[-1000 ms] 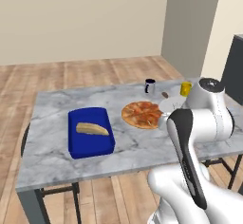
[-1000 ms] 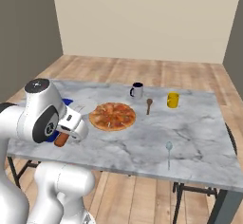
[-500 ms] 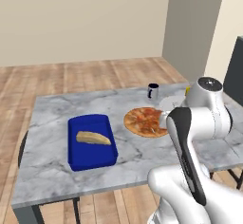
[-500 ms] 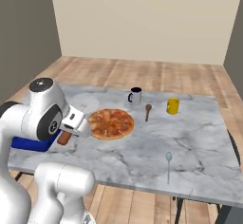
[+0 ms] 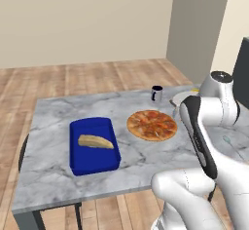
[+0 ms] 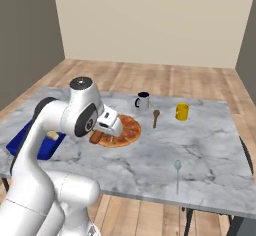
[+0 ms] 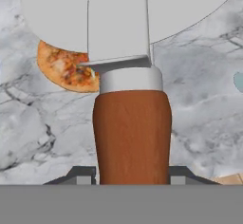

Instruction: Take the pizza cutter from the drawer on the right and place it on the dining counter for cutting.

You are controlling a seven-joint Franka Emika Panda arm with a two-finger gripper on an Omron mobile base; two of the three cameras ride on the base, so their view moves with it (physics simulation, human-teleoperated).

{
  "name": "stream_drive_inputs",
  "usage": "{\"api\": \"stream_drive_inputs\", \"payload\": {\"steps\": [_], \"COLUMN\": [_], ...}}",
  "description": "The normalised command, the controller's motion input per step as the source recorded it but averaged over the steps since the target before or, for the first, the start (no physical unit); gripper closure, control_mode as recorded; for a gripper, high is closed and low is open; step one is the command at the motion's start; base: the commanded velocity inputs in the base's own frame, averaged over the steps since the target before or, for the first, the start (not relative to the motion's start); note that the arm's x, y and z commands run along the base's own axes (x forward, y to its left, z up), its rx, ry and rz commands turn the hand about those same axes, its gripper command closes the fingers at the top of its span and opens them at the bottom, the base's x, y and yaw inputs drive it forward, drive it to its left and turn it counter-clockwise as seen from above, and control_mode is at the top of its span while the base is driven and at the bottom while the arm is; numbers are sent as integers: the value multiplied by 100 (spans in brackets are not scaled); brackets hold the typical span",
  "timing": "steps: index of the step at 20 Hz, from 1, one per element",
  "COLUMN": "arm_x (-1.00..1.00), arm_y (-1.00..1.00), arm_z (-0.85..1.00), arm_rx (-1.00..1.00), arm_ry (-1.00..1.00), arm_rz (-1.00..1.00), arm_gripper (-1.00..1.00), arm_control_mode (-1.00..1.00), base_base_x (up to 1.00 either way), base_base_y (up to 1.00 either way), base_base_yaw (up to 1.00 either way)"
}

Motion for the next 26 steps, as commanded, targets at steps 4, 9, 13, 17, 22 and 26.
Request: {"api": "stream_drive_inputs", "payload": {"steps": [4, 9, 13, 17, 22, 26], "arm_x": [39, 37, 32, 18, 43, 58], "arm_y": [-71, -63, -48, -24, -1, 0], "arm_z": [-24, -39, -23, -26, -31, -33], "arm_rx": [0, 0, 0, 0, 0, 0], "arm_ry": [0, 0, 0, 7, 10, 7], "arm_rz": [0, 0, 0, 0, 0, 0], "arm_gripper": [100, 100, 100, 100, 100, 100], "arm_control_mode": [-100, -100, -100, -100, -100, -100], "base_base_x": [0, 0, 0, 0, 0, 0], "base_base_y": [0, 0, 0, 0, 0, 0], "base_base_yaw": [0, 0, 0, 0, 0, 0]}}
